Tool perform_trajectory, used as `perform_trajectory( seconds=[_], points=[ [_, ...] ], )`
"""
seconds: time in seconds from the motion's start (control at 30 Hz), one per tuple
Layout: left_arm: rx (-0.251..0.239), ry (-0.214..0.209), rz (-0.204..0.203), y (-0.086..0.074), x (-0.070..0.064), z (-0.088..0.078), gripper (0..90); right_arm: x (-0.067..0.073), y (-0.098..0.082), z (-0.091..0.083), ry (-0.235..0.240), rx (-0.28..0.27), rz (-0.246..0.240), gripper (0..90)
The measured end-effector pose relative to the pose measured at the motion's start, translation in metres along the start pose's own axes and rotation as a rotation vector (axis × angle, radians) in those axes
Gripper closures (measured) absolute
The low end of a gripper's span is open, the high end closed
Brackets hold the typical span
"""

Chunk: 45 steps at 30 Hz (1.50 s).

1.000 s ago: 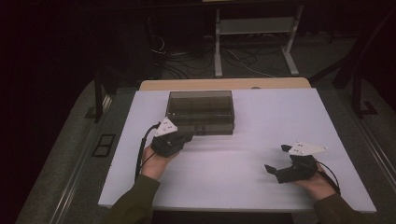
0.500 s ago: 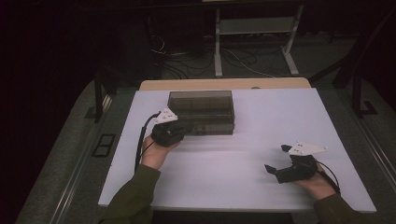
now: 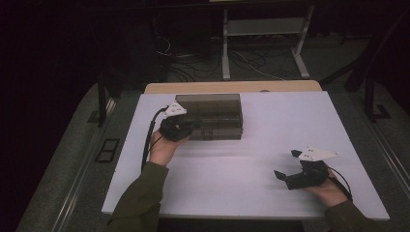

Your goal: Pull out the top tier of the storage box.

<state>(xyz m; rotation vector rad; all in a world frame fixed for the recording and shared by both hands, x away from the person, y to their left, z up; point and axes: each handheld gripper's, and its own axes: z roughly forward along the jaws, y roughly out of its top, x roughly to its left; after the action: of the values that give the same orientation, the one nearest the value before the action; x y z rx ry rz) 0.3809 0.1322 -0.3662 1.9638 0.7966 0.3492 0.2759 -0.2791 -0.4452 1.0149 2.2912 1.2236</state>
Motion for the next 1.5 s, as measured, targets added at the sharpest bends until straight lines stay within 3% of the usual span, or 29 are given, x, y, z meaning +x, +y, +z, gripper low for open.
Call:
perform_trajectory(
  seconds=[0.63,1.5],
  points=[
    [0.039,0.028,-0.008,-0.008,0.006,0.009,89.2,0.000,0.000,0.000,-0.001,0.002,-0.001,0.6],
    [0.076,0.014,0.001,-0.012,0.005,0.008,89.2,0.001,0.000,0.001,-0.001,0.003,-0.004,0.5]
  ],
)
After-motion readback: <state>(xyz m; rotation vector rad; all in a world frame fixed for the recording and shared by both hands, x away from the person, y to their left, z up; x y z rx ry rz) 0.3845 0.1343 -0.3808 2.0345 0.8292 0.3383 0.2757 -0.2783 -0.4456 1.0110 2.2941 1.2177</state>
